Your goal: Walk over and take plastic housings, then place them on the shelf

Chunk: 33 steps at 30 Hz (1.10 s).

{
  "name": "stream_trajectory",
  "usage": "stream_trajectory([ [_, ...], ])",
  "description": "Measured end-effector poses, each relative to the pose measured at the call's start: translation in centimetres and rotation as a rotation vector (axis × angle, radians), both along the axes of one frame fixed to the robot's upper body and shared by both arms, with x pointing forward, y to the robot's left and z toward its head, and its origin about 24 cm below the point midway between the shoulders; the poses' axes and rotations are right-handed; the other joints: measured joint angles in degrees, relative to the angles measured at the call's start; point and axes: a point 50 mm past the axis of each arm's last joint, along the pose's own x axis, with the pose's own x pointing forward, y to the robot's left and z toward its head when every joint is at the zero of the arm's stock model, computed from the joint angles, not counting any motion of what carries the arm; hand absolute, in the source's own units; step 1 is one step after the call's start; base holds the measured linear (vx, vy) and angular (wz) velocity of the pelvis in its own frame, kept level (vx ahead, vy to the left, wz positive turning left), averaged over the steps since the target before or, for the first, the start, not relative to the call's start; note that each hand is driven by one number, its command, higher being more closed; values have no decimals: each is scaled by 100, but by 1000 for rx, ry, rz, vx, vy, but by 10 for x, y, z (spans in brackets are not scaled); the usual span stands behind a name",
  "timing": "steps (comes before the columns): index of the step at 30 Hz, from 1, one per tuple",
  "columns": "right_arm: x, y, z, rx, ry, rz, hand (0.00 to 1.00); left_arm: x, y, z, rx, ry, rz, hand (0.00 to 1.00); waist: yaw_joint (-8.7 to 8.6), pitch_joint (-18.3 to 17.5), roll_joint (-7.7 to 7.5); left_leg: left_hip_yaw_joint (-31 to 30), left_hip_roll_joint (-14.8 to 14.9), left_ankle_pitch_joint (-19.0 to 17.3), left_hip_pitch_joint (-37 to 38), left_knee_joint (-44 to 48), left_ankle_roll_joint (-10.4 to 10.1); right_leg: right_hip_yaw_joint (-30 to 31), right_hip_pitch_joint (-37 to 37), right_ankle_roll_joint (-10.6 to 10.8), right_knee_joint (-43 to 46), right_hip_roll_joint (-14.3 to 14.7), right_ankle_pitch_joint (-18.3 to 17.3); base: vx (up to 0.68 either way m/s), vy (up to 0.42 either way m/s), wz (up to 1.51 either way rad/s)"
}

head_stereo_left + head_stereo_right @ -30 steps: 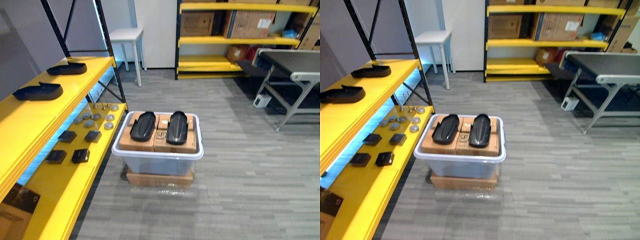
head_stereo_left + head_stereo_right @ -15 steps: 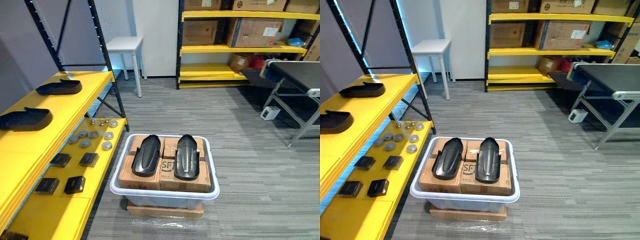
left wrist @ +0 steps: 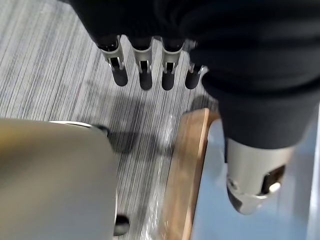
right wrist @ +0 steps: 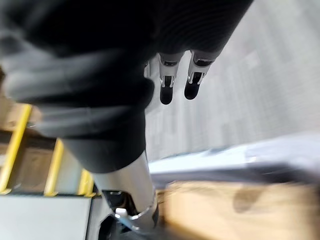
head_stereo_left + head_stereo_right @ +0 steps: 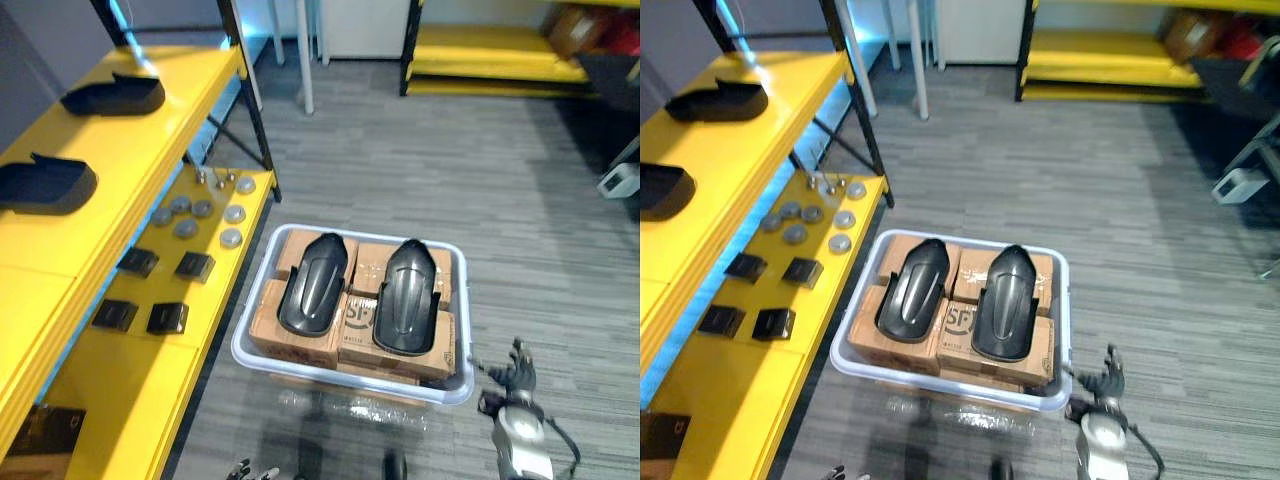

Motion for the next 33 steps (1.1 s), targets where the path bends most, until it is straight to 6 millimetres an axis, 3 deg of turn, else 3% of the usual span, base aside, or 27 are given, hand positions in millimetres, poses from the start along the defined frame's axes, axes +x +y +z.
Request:
stream_trajectory([
  [1,26,3,33,-37,-73,10,0,10,-4,4,5,-34,-16,0,19,211,56,-8,26,-5,-152,31,-7,2,-111,-2,-53,24,2,0,0,0],
  [4,55,-16,84,-105,-128,-35,0,25,-13,11,1,-86,-64,0,161,439,100,-25,24,-16,-281,45,-21,-6,-250,-15,-19,40,12,-6,-20,3],
  [9,73,-30,127,-177,-129,-50,0,32,-18,14,-14,-106,-59,0,170,529,134,-143,-70,-72,-583,233,33,-14,-476,28,74,-69,41,-5,41,5],
  [16,81,-35,131,-204,-42,3,0,42,-20,18,-15,-128,-80,0,284,580,201,-161,-151,-290,-1036,723,164,11,-737,115,149,-155,102,-26,81,0],
  [18,88,-20,131,-282,3,111,0,46,-20,20,-11,-136,-82,0,298,598,223,-170,-217,-367,-1239,945,247,27,-849,156,152,-218,202,-138,129,0],
  [20,89,-18,134,-291,-2,121,0,48,-20,20,-8,-137,-84,0,300,611,217,-169,-237,-367,-1306,978,249,39,-901,163,138,-239,258,-123,74,-1],
  [21,89,-17,134,-309,6,131,100,48,-19,21,-7,-137,-84,0,298,615,213,-169,-238,-368,-1315,1005,251,43,-901,156,134,-239,284,-72,19,-3],
  [25,92,-9,131,-343,23,161,100,50,-19,21,-3,-134,-83,0,302,617,211,-159,-232,-369,-1347,1042,252,73,-902,138,81,-222,351,-73,3,-4],
  [29,102,14,127,-441,128,193,100,55,-21,22,23,-139,-77,0,317,636,191,-93,-206,-370,-1437,1061,251,186,-980,115,-73,-164,500,-79,-12,-14],
  [33,103,12,124,-451,201,144,100,58,-25,23,16,-143,-75,0,330,639,187,-123,-170,-381,-1492,1073,232,164,-999,89,-86,-127,541,-52,-16,2],
])
